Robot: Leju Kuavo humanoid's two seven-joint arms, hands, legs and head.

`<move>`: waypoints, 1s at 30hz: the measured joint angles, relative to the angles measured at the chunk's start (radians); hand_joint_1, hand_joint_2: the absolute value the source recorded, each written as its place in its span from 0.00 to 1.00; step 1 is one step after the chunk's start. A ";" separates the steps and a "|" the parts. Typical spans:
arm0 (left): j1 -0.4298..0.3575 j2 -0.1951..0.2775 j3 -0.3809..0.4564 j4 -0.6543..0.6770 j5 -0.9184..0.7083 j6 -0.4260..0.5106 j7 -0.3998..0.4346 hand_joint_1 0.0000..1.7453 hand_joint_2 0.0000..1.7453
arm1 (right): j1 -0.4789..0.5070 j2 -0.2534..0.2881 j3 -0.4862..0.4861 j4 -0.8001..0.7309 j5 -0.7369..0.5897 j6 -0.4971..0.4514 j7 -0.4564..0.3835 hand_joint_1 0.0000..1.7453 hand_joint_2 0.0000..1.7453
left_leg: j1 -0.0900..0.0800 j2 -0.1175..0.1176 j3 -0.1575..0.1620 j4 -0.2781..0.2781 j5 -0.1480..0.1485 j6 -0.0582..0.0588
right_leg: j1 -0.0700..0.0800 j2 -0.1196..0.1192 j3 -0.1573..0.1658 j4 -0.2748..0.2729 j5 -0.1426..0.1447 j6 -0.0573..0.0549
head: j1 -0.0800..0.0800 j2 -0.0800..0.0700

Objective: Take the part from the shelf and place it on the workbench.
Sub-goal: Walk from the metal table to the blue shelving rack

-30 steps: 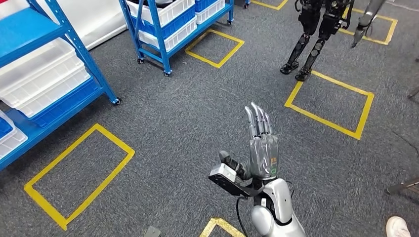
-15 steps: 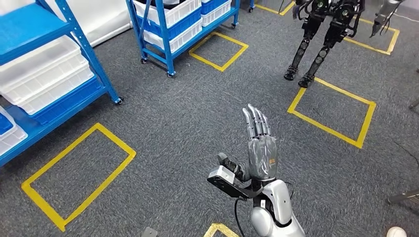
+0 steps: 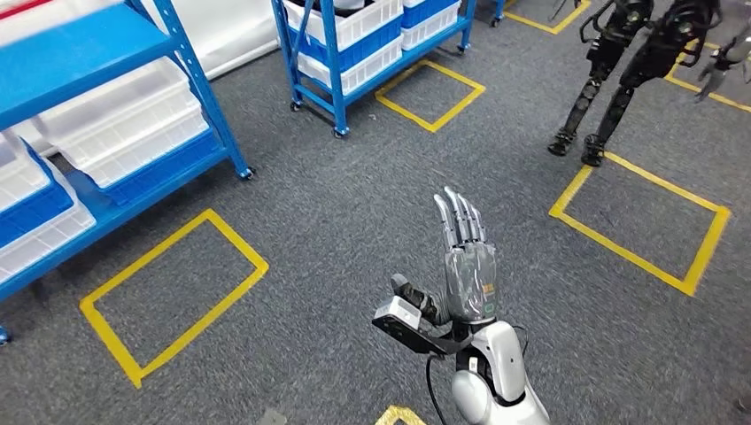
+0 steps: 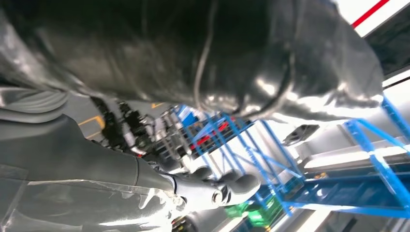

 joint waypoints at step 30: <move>0.001 -0.002 0.001 0.000 0.001 0.006 0.000 0.00 0.00 | 0.007 0.000 0.002 -0.003 0.001 0.000 -0.001 0.00 0.00 | -0.005 -0.032 0.001 -0.028 0.028 0.002 | 0.001 0.026 0.001 0.003 -0.006 0.002 | -0.003 0.000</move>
